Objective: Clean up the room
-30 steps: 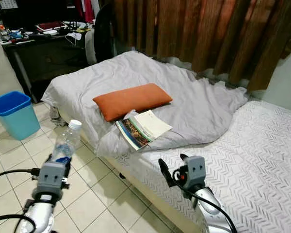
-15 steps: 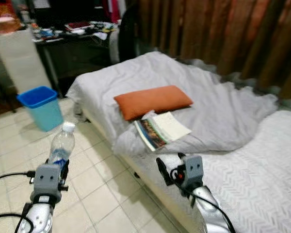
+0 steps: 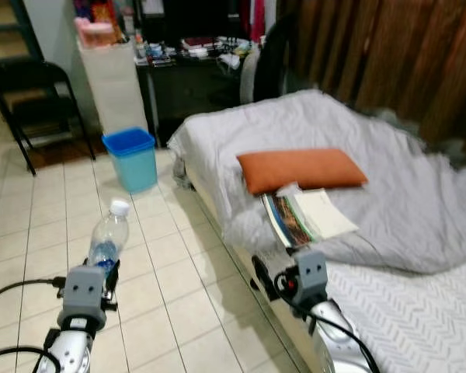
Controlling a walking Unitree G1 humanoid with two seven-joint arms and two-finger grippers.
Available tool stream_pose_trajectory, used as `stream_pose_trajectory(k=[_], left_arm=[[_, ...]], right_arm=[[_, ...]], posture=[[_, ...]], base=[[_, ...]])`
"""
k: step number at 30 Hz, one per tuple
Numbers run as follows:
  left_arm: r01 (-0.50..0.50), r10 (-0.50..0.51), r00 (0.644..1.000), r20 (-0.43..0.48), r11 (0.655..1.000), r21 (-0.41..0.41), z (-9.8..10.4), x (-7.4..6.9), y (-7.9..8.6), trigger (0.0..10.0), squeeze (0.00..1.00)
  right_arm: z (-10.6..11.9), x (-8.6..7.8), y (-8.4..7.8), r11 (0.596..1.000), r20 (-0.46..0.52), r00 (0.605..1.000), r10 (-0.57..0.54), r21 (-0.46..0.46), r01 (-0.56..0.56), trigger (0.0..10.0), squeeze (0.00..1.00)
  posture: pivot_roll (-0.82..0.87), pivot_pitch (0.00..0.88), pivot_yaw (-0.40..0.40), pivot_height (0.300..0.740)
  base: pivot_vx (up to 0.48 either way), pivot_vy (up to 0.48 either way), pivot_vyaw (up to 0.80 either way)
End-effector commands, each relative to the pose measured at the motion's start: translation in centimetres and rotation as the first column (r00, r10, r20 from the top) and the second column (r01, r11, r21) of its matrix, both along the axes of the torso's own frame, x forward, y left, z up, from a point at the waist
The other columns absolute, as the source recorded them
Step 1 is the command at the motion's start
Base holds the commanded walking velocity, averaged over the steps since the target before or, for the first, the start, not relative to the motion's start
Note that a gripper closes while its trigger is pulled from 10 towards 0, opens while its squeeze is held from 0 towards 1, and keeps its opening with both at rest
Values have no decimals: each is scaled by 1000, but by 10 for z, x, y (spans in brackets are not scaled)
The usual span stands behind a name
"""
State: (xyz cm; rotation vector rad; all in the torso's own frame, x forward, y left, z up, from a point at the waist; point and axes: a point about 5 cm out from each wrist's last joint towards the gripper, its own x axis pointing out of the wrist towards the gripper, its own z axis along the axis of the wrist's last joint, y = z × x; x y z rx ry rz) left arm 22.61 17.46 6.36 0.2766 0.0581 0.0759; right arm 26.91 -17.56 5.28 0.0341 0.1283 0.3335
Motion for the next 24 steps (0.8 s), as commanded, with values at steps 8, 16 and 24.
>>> stream_pose_trajectory(k=[8,16,24], left_arm=[[-10,10,1000,10,999,-46,1,2,3,10000,0],[5,-5,1000,-4,998,-69,-2,1,4,10000,0],[8,-6,1000,21,998,-69,1,7,6,10000,0]], right_arm=[[0,6,-1,1000,-11,1000,-20,4,20,10000,0],[-1,7,-1,1000,-11,1000,-17,-14,17,10000,0],[1,11,1,1000,-2,1000,-19,-8,19,10000,0]], posture=[[63,0,-40,740],[62,0,-40,740],[62,0,-44,740]], base=[[480,0,0],[480,0,-58],[480,0,-397]])
